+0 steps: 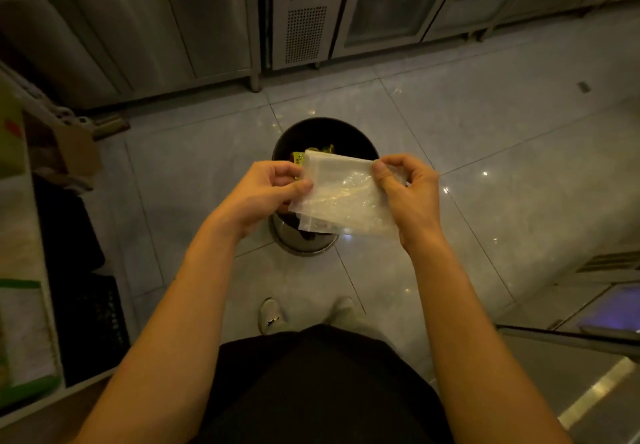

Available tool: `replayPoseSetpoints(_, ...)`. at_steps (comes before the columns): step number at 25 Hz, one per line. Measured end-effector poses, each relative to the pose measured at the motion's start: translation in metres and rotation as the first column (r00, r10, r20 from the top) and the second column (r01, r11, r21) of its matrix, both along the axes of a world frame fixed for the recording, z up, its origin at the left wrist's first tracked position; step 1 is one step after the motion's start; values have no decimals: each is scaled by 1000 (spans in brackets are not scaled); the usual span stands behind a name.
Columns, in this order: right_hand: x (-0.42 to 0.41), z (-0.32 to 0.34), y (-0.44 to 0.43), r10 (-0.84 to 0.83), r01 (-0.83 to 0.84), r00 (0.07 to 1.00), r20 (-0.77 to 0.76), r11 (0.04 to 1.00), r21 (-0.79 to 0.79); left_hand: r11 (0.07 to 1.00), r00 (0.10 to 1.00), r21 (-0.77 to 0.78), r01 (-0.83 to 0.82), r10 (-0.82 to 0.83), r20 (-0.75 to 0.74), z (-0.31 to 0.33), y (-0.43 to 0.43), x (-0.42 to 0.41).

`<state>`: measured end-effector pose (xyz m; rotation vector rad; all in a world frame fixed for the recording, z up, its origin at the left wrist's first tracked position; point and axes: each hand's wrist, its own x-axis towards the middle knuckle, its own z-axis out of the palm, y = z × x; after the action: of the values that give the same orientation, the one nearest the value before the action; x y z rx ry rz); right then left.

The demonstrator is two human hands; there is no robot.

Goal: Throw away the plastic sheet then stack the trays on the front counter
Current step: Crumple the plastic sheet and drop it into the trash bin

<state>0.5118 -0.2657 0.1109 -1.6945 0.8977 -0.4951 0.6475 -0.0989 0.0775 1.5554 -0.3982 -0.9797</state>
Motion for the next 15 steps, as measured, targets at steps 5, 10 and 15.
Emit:
replayPoseSetpoints(5, 19, -21, -11, 131, -106, 989, -68, 953, 284, 955, 956, 31, -294, 294, -15, -23, 0, 21)
replayPoseSetpoints(10, 32, -56, -32, 191, -142, 973, -127, 937, 319, 927, 937, 202, -317, 339, -85, -45, -22, 40)
replayPoseSetpoints(15, 58, -97, -95, 149, -70, 972, -183, 923, 378, 864, 890, 361, -352, 428, -156, -73, -92, 45)
